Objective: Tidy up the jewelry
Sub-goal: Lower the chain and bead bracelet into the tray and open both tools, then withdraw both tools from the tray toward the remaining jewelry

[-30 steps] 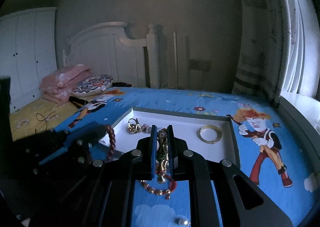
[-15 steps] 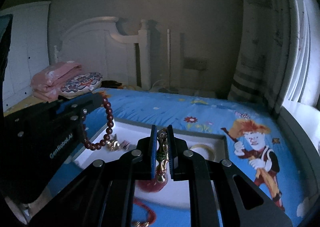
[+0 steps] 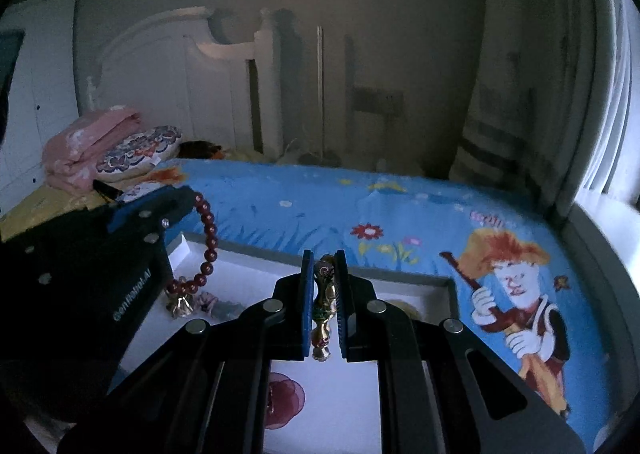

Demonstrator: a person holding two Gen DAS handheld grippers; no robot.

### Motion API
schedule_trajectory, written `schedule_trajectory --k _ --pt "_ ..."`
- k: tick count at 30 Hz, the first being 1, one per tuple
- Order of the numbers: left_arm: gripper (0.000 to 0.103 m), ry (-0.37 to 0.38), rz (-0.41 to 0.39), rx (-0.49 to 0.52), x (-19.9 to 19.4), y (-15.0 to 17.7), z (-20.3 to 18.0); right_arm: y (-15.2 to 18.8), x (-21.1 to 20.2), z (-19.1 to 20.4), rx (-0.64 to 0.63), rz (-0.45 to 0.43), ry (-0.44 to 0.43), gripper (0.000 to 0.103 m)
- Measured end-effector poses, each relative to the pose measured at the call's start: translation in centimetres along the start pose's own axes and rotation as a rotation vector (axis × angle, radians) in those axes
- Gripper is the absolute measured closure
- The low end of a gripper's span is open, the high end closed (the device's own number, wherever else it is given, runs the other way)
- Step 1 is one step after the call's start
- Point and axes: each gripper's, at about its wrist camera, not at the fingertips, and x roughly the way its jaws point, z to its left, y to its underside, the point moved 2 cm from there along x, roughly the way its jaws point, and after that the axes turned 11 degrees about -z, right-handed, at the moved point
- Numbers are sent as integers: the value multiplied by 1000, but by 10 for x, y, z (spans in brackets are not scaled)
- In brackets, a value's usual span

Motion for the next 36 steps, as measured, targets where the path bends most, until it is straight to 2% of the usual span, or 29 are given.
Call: schedule_trajectory --k 5,7,8,10,12,15,19,22,28,32,36 --pt "88 -30 6 -4 8 9 9 7 9 -9 39 36 14 89" --pt "65 -33 4 -21 6 9 14 9 10 -13 49 46 22 88" --pt "61 -38 -6 -24 3 8 15 10 9 -15 52 49 26 86" --pt "53 -48 -23 -15 -3 7 17 11 5 -18 60 45 33 71" --pt "45 -39 -15 -15 -11 9 20 12 -3 -23 80 35 30 68" --pt "36 -36 -24 -43 -30 13 27 13 -21 -26 90 24 19 68" --pt "18 -47 -47 -76 -65 25 39 23 -55 -26 79 -7 8 56" --pt "12 -56 -55 -95 -89 40 45 40 -83 -26 74 -11 -7 56" --pt "11 -58 -21 -102 -127 85 57 88 -129 -24 70 -1 -1 55" --pt "11 -42 30 -58 -138 113 52 116 -145 -18 53 13 6 55" --pt "11 -52 14 0 -145 123 44 130 -152 -9 44 17 -4 55"
